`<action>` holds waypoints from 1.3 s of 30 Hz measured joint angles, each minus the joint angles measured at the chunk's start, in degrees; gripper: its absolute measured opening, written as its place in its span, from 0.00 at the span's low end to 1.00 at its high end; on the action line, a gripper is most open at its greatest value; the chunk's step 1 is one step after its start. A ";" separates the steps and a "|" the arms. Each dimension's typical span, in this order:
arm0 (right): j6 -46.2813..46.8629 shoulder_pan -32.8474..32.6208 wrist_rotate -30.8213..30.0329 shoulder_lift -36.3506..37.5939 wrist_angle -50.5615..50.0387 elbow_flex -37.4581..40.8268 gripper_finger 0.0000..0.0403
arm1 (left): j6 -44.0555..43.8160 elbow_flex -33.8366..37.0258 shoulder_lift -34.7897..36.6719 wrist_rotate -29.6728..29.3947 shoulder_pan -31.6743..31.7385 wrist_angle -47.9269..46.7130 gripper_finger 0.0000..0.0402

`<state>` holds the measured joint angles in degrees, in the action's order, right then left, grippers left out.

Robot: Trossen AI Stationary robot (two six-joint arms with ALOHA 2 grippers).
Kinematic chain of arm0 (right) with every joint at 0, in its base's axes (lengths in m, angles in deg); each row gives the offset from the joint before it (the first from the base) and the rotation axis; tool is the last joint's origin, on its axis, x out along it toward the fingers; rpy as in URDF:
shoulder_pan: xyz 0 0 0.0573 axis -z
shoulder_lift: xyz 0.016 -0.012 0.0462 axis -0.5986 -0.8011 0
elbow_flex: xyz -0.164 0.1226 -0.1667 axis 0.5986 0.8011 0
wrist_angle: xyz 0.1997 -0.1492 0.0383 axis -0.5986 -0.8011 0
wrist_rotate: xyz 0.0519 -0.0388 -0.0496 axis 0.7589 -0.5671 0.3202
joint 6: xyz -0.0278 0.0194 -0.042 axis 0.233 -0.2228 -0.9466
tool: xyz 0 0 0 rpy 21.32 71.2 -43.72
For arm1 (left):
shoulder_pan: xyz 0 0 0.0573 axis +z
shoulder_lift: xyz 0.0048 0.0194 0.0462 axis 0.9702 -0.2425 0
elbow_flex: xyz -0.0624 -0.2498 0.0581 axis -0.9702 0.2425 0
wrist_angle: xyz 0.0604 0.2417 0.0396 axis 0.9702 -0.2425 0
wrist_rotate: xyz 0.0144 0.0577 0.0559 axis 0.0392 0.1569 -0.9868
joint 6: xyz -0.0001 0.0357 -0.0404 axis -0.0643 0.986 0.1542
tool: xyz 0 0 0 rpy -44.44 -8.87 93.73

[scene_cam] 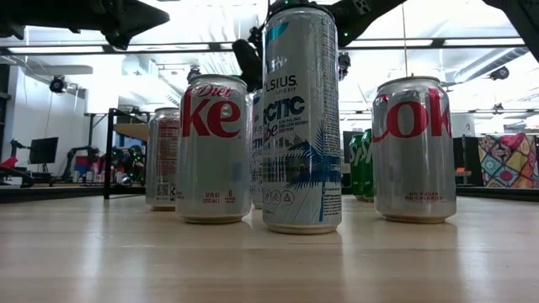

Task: Place canned beverage on shelf
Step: Put the bottom green soda can on the shelf

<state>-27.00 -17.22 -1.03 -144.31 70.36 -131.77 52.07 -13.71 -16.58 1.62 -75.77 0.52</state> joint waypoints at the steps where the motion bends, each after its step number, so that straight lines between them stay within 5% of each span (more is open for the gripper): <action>1: -0.04 0.00 -0.22 -0.01 0.33 0.01 0.02 | 0.00 0.00 -0.02 0.00 0.01 0.02 0.00; 10: -0.18 0.26 -2.59 0.09 0.28 0.01 0.02 | 0.00 0.00 -0.09 -0.02 0.01 0.46 0.00; 18: 0.57 -1.18 -2.30 4.55 -9.36 -0.01 0.02 | -0.64 0.00 -2.15 -0.26 0.01 0.85 0.00; 30: -0.11 -5.48 -2.31 12.71 -25.68 -0.01 0.02 | -0.28 -4.03 -14.62 -2.10 3.22 5.32 0.00; 39: -1.70 -8.49 -2.29 14.74 -31.53 0.03 0.02 | 4.81 -11.41 -26.47 -0.44 8.89 0.19 0.00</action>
<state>-28.70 -25.70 -3.33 -129.57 38.83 -131.73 56.88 -25.11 -43.05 1.18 -66.87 0.70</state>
